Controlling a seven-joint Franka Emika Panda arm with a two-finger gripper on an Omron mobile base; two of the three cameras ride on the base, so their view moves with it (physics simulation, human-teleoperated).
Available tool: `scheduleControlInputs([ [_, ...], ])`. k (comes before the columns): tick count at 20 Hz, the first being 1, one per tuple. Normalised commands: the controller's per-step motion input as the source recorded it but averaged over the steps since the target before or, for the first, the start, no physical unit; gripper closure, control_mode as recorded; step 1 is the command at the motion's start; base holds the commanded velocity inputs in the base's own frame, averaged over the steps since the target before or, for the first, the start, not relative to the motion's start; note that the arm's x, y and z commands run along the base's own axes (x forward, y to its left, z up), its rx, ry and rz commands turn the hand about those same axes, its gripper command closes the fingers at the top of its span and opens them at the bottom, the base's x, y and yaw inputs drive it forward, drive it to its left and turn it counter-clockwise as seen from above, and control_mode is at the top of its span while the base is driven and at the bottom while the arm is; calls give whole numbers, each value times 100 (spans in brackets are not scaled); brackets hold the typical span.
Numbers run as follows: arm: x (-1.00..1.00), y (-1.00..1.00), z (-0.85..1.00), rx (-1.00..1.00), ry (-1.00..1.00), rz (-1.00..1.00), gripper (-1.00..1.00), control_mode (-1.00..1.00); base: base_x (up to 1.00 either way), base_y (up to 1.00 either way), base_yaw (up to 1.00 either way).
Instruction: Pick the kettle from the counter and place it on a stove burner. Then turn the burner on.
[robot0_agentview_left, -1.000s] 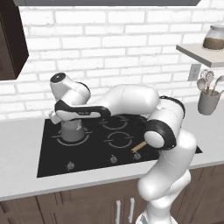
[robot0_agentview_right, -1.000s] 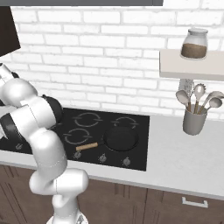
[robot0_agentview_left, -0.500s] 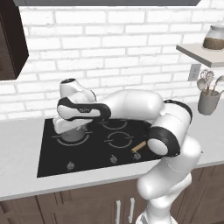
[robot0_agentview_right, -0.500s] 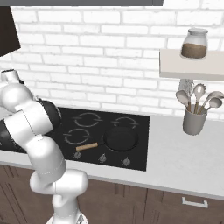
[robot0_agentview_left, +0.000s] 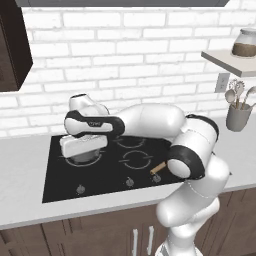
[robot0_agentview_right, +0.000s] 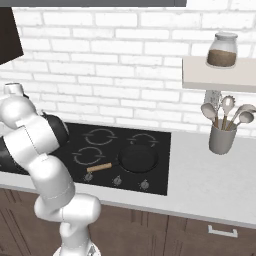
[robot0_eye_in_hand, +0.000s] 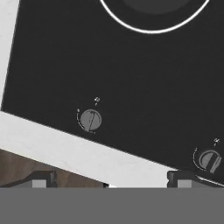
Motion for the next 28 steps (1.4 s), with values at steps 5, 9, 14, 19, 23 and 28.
scheduleControlInputs([
  [5,-53,0,-23,0,-3,-8,-100,-100,0,0,0],
  [9,-7,0,-17,0,0,-6,-100,-100,0,0,0],
  [14,-12,0,-24,0,0,-2,-100,-100,0,0,0],
  [19,-2,3,-18,0,0,0,-100,-100,0,0,0],
  [23,0,19,-13,0,0,0,-100,-100,0,0,0],
  [28,8,26,-8,0,0,0,-100,-100,0,0,0],
])
